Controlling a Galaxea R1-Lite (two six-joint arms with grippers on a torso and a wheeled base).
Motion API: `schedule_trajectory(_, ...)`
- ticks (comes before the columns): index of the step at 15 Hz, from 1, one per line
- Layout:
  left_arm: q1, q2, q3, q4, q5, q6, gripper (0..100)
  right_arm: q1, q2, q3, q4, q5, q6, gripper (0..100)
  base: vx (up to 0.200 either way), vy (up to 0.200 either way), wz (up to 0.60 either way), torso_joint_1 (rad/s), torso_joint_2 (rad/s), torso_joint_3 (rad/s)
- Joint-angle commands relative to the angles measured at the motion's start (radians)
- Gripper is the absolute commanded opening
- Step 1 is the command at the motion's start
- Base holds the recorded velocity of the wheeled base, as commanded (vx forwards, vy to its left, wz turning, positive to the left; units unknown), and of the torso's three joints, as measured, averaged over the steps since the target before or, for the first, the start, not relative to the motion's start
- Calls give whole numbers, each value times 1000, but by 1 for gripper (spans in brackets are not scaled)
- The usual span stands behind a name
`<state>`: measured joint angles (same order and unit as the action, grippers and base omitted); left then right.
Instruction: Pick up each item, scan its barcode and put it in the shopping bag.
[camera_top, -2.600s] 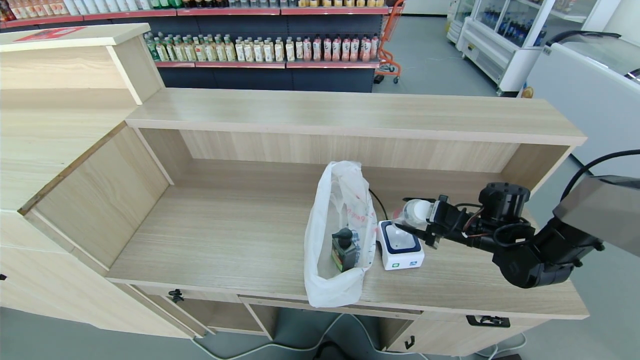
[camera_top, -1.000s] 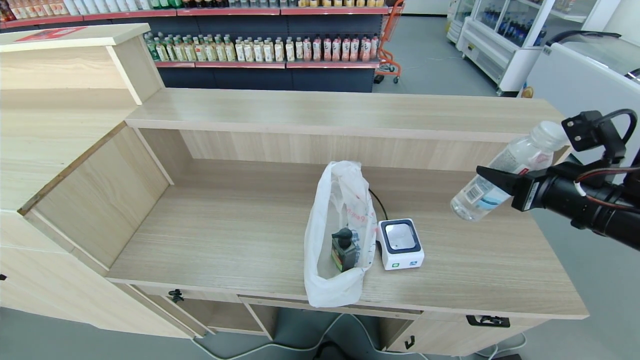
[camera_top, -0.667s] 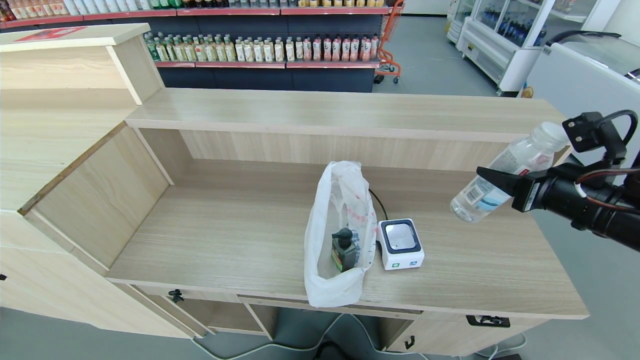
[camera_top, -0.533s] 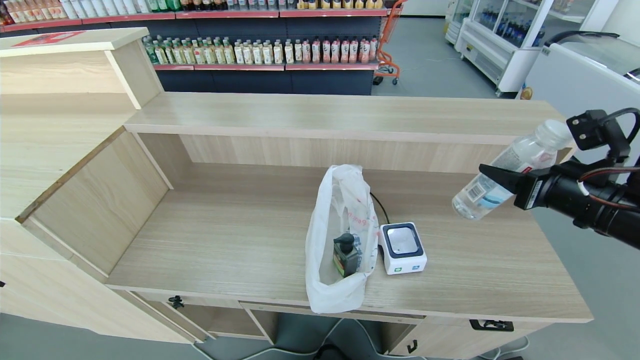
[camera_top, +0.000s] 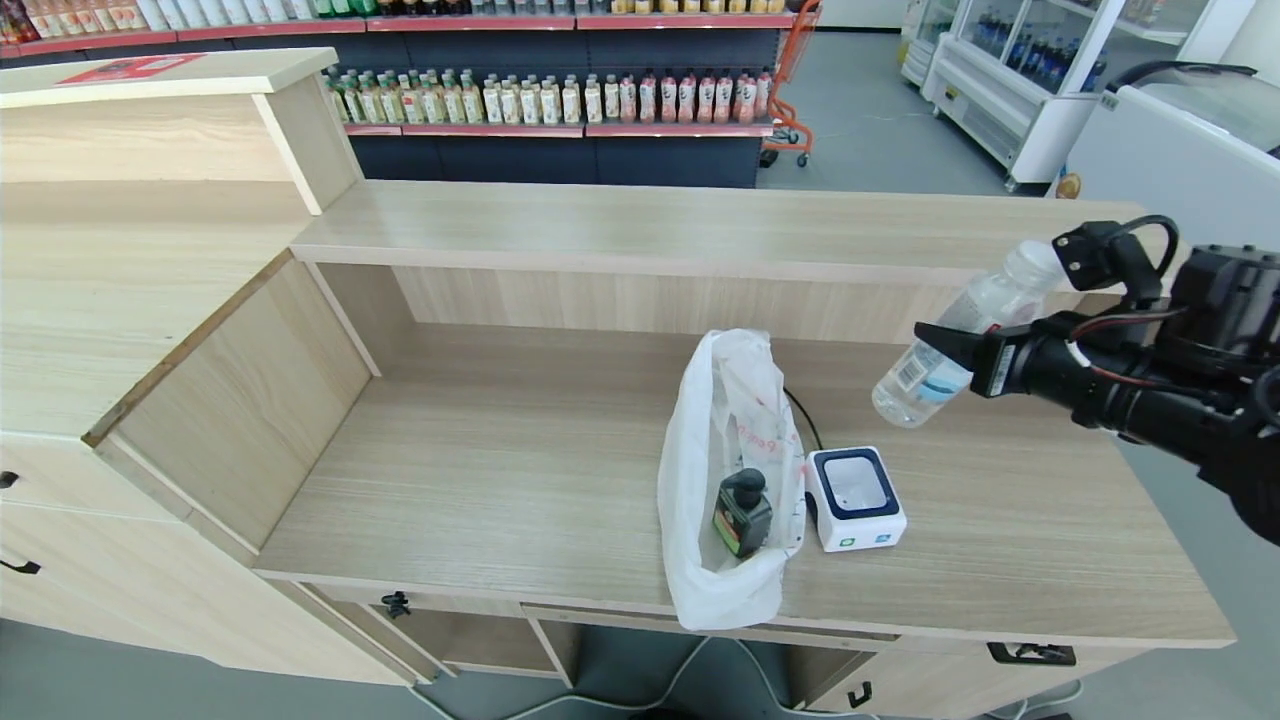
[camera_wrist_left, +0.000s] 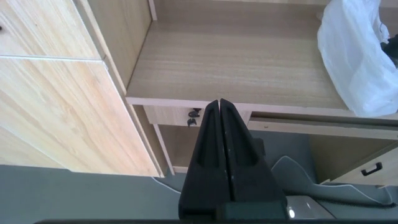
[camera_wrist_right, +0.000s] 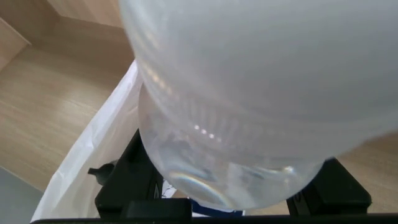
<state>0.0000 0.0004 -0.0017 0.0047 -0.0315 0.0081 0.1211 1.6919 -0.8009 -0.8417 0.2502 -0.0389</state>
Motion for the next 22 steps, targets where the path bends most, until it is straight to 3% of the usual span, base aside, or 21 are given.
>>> schedule_trajectory(1,0,0,0,0,1,0,0,32,183,-123,1,3,-1,0,0,0,0,0,0,0)
schedule_trajectory(7,0,1,0,0,1,0,0,135,353,-221,-16,3,-4,0,0,0,0,0,0,0)
schedule_trajectory(10,0,0,0,0,1,0,0,177,468,-282,-119,3,-16,0,0,0,0,0,0,0)
schedule_trajectory(17,0,1,0,0,1,0,0,215,635,-382,-129,4,-121,0,0,0,0,0,0,0)
schedule_trajectory(22,0,0,0,0,1,0,0,212,710,-399,-240,9,-164,0,0,0,0,0,0,0)
